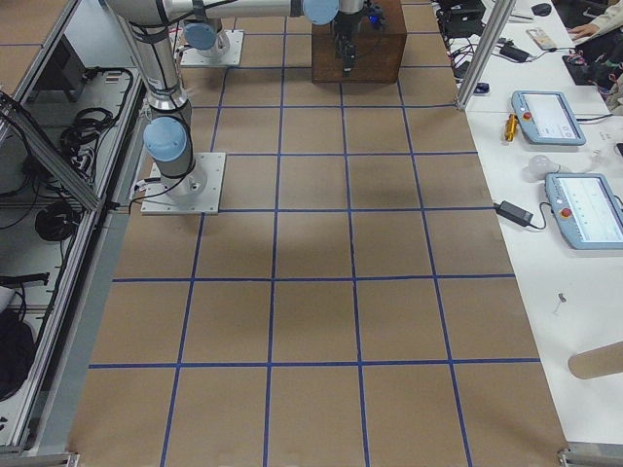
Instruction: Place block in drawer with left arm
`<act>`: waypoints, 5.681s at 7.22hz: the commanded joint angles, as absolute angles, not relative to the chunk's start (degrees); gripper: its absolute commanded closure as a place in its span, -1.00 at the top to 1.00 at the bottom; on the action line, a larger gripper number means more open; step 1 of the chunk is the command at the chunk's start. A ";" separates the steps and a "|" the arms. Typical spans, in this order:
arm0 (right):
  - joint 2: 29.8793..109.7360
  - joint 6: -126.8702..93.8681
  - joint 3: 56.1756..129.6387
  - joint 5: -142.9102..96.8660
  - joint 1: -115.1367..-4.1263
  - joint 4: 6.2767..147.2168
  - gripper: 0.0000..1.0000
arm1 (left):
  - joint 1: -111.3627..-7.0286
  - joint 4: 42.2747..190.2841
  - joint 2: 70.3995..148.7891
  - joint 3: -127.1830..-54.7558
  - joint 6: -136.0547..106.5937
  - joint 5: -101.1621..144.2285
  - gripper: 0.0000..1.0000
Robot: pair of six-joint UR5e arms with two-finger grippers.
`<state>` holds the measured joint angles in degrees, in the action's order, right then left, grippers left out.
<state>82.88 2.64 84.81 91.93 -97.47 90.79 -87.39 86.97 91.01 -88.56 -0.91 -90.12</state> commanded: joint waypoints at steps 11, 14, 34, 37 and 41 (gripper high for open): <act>82.88 2.64 84.81 91.93 -97.47 90.79 1.00 | -55.96 88.94 89.37 -88.07 40.79 -90.36 1.00; 82.88 2.72 84.81 91.93 -97.47 90.79 1.00 | -48.01 84.32 94.99 -87.98 68.02 -90.35 1.00; 82.88 2.72 84.81 91.93 -97.47 90.79 1.00 | -46.41 59.86 128.66 -80.86 126.56 -86.50 1.00; 82.88 2.72 84.81 91.93 -97.47 90.79 1.00 | -46.58 57.75 130.86 -80.86 126.48 -86.31 1.00; 82.88 2.64 84.81 91.85 -97.47 90.79 1.00 | -46.67 57.74 130.96 -80.95 126.47 -86.31 1.00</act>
